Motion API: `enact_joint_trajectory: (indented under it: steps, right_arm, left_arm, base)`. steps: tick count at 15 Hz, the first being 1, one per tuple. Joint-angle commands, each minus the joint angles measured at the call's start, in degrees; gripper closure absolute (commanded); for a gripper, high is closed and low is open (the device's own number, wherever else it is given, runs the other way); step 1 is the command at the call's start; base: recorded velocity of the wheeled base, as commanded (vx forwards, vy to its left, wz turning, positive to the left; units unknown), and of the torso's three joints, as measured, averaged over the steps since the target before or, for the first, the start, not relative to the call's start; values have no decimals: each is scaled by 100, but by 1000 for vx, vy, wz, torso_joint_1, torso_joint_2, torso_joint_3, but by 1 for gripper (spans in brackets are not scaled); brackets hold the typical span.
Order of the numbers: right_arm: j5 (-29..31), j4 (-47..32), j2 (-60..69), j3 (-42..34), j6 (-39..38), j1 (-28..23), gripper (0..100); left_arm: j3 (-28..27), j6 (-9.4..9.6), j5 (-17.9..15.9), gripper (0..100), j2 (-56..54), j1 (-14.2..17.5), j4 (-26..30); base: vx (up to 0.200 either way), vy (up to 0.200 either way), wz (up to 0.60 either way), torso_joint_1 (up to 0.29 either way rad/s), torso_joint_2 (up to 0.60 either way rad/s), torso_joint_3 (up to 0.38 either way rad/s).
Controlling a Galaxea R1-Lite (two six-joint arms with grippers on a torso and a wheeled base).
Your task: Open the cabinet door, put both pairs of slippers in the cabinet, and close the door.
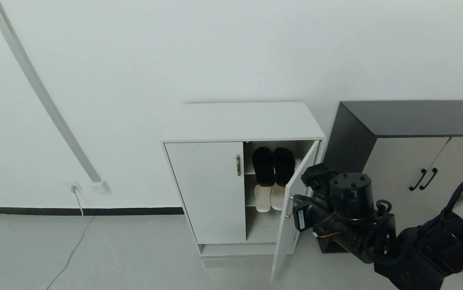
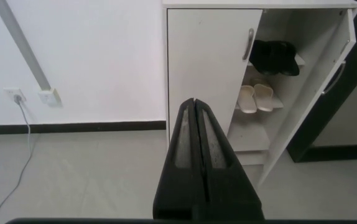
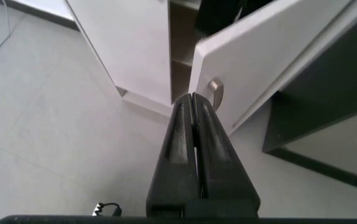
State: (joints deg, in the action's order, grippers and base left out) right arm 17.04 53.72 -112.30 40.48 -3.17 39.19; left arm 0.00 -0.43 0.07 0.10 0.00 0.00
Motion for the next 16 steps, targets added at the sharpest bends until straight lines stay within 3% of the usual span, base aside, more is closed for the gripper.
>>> enact_joint_trajectory:
  steps: [1,8,16]
  right_arm:
    - [1,94,6,-278,1,-43,100]
    - [-8,130,-196,-340,1,-43,100]
    - [-8,367,-1198,873,-8,-122,100]
  left_arm:
    - [0,-1,1,100,-1,0,9]
    - [0,-10,1,100,-1,0,0]
    - [0,-28,1,100,-1,0,0]
  base:
    - [200,0,0,-2,-7,7]
    - [0,0,0,0,0,0]
    - [0,0,0,0,0,0]
